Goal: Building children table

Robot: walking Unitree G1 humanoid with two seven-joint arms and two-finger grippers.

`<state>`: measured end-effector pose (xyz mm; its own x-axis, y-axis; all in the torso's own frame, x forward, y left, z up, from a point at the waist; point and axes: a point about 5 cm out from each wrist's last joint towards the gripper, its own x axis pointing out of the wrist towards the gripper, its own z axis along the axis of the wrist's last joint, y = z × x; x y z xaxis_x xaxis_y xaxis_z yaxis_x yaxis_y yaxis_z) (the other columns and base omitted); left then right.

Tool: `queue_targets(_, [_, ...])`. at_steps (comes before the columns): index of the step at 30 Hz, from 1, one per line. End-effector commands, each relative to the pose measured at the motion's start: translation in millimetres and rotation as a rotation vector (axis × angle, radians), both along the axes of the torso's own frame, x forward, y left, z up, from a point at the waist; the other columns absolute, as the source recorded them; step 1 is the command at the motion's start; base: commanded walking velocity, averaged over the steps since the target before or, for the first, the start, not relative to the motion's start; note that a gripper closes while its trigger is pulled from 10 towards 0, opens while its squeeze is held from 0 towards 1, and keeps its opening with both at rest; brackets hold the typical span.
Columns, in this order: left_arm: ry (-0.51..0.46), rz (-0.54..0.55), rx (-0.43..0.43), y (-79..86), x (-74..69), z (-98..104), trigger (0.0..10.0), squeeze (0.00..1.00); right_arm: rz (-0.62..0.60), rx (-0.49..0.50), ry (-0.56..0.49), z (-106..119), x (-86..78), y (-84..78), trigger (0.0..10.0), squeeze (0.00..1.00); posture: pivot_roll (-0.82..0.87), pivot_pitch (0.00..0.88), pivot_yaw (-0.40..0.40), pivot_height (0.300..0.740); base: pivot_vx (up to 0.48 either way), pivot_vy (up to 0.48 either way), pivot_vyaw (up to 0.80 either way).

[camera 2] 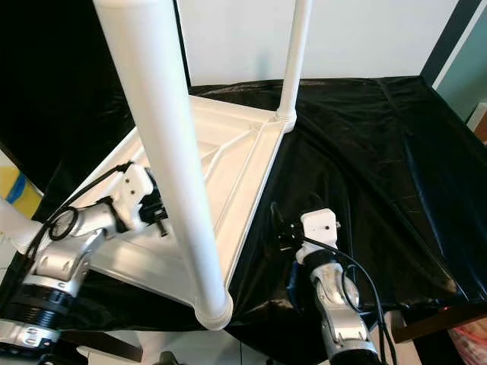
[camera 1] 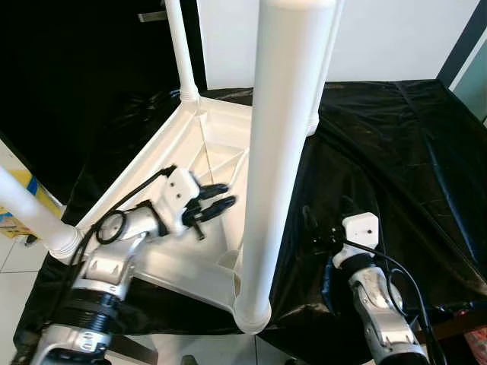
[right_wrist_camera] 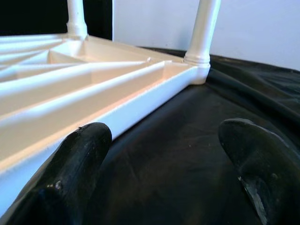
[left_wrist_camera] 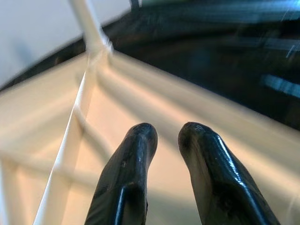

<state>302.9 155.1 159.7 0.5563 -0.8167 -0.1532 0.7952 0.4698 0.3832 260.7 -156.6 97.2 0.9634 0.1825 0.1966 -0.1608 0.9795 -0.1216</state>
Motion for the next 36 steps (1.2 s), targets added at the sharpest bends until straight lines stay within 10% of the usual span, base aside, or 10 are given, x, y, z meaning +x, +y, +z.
queue_targets(1, [0.012, -0.030, 0.042, -1.2, -1.8, -7.2, 10.0, 0.00, 0.015, 0.002, 0.008, 0.7, -1.7, 1.6, 10.0, 0.00, -0.08, 0.061, -0.023, 0.740, 0.000, 0.000, 0.00])
queue_targets(12, [0.152, -0.171, -0.012, 8.0, -20.8, -10.8, 10.0, 0.00, 0.023, -0.019, 0.034, 2.4, -8.2, -4.1, 10.0, 0.00, -0.08, 0.066, -0.024, 0.740, 0.000, 0.000, 0.00])
queue_targets(20, [0.227, -0.263, 0.171, 12.6, -37.6, -36.8, 10.0, 0.00, 0.026, -0.029, 0.053, 3.1, -11.8, -5.2, 10.0, 0.00, -0.09, 0.072, -0.024, 0.740, 0.000, 0.000, 0.00])
queue_targets(36, [0.102, -0.067, 0.312, -19.9, -5.7, -56.6, 10.0, 0.00, 0.007, -0.027, 0.060, 6.9, -9.7, -3.6, 10.0, 0.00, -0.10, 0.070, -0.006, 0.740, 0.000, 0.000, 0.00])
